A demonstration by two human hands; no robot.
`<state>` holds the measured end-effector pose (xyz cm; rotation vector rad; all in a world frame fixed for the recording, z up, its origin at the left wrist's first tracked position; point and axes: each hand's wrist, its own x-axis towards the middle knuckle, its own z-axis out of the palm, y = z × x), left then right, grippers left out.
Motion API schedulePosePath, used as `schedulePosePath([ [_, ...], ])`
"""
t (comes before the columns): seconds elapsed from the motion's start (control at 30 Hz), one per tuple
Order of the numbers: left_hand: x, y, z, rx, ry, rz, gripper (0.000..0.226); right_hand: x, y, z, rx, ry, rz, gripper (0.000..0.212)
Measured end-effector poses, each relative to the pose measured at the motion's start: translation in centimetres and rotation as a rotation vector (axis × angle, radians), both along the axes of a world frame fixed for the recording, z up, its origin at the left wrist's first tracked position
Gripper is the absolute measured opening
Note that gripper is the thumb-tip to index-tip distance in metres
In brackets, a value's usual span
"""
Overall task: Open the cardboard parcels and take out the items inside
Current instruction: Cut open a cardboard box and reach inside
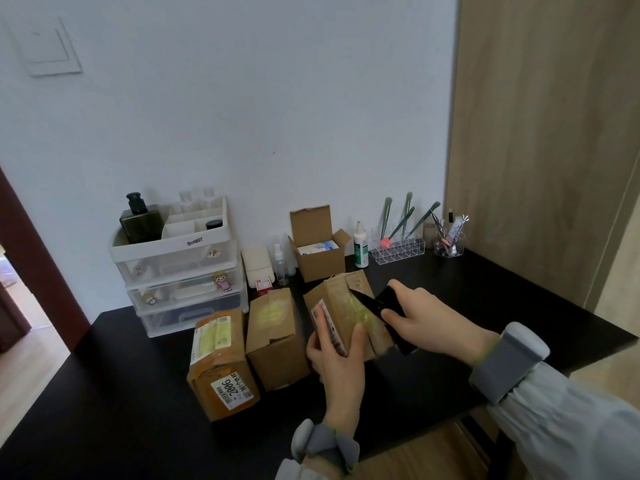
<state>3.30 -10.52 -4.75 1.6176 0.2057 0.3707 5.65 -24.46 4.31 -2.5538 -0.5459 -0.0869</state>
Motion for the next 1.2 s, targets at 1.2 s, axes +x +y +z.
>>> schedulePosePath([
  [1.2, 1.2, -2.2, -0.9, 0.566, -0.077, 0.078, 0.061, -1.5, -0.6, -4.0, 0.18, 0.296, -0.138, 0.015],
])
